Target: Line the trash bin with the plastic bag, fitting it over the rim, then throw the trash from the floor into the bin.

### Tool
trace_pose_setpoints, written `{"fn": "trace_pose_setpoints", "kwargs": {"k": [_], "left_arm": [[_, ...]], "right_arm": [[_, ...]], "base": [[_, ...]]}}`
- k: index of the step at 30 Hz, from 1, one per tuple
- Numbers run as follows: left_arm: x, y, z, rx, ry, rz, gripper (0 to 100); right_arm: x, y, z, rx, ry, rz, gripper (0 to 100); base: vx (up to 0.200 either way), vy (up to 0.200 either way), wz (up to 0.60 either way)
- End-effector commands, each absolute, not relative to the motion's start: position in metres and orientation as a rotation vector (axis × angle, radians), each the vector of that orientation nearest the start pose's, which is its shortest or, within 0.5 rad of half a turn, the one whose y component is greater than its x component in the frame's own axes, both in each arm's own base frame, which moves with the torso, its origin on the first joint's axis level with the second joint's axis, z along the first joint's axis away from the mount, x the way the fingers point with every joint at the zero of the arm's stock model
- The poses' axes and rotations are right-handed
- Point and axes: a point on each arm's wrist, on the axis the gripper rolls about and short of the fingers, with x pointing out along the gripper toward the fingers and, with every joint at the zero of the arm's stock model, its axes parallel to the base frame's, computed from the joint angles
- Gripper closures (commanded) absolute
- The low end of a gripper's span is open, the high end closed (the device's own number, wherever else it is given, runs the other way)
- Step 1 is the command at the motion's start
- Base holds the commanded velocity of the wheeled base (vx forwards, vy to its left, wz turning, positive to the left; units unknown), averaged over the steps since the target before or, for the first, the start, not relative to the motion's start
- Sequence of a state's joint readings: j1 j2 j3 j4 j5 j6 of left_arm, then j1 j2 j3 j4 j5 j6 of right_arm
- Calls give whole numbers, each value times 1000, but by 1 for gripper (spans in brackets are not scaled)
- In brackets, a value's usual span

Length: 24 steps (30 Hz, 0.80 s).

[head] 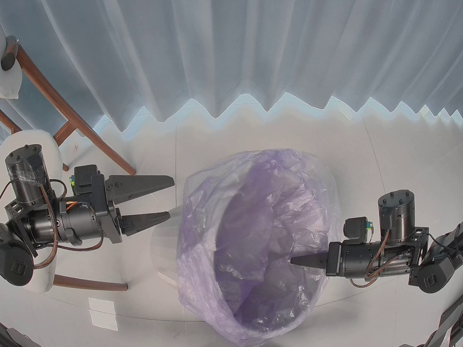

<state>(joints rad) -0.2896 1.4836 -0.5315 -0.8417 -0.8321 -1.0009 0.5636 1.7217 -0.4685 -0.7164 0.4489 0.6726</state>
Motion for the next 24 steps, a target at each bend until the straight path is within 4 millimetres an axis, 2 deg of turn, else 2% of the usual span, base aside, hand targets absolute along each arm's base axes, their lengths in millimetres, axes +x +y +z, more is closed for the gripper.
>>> {"fn": "trace_pose_setpoints", "kwargs": {"k": [1,10,24], "left_arm": [[223,-89,188,-914,660,-994,0],[229,-100,208,-967,628,-1066,0],[231,-113,203,-959,661,-1133,0]], "right_arm": [[209,145,101,546,871,766,100],[207,147,97,523,882,783,100],[208,155,95,512,894,804,100]], "base": [[0,0,0],[0,0,0],[0,0,0]]}}
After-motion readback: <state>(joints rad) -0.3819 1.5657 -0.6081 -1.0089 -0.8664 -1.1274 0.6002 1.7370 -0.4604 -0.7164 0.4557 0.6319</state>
